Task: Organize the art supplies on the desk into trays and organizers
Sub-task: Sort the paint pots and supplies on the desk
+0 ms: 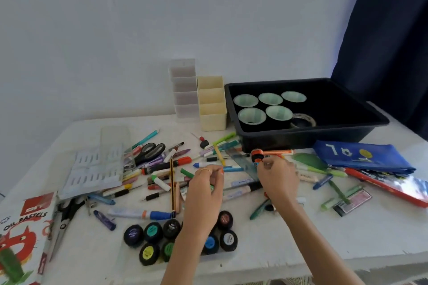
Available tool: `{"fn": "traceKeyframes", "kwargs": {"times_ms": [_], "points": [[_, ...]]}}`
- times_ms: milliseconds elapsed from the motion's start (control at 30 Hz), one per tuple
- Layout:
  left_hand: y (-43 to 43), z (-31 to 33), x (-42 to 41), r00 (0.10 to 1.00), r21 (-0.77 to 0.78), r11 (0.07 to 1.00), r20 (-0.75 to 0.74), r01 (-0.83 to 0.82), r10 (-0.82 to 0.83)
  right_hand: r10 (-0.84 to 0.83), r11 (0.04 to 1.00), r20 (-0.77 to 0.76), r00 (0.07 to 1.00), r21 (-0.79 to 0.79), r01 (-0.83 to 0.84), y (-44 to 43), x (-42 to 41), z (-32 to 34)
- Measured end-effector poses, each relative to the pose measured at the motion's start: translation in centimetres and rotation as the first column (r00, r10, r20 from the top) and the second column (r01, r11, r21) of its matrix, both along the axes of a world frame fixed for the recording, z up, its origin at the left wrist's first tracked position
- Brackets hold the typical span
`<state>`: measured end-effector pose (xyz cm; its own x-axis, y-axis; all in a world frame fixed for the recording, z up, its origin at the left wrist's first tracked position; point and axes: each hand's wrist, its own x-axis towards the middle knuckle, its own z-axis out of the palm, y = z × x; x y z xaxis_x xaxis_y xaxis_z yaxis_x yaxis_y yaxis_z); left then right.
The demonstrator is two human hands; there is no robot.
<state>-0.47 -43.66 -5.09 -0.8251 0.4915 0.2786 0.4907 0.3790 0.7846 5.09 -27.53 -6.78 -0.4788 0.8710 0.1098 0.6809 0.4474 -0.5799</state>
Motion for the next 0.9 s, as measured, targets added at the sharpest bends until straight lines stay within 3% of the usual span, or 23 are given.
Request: {"fn": "traceKeyframes", "kwargs": {"times_ms": [167, 267, 333, 433, 567, 667, 767, 900], "points": [[1.8, -0.3, -0.7, 0.998, -0.018, 0.999, 0.057, 0.031, -0.03, -0.046, 0.994, 0.193, 0.98, 0.105, 0.026, 3.2, -2.8, -1.7], [1.8, -0.6, -1.1, 0.997, -0.03, 1.0, 0.072, -0.002, 0.005, -0.042, 0.987, 0.208, 0.977, 0.157, 0.009, 3.4, -3.7, -2.4], [1.4, -0.8, -1.3, 0.996, -0.028, 0.999, 0.084, -0.04, 0.042, -0.022, 0.985, 0.151, 0.988, 0.173, -0.005, 3.1, -4.0, -2.5], [0.0, -0.7, -1.4, 0.991, -0.017, 0.995, 0.092, -0.101, 0.102, 0.061, 0.991, -0.064, 0.996, 0.12, -0.053, 1.4, -3.8, -2.0], [-3.5, -0.5, -1.8, 0.982, 0.047, 0.983, 0.069, -0.179, 0.176, 0.235, 0.957, -0.385, 0.893, -0.07, -0.283, -3.5, -3.1, -0.1], [-6.7, -0.6, -2.3, 0.971, 0.088, 0.967, 0.045, -0.239, 0.236, 0.28, 0.917, -0.456, 0.845, -0.133, -0.375, -8.0, -2.7, 0.5], [-11.0, -1.0, -3.0, 0.96, 0.047, 0.959, 0.024, -0.279, 0.278, 0.264, 0.831, -0.516, 0.815, -0.307, -0.463, -12.9, -2.2, 0.9], [-16.4, -2.0, -4.2, 0.962, -0.01, 0.963, 0.037, -0.269, 0.269, 0.362, 0.75, -0.532, 0.765, -0.321, -0.578, -18.2, -1.4, 1.5]]}}
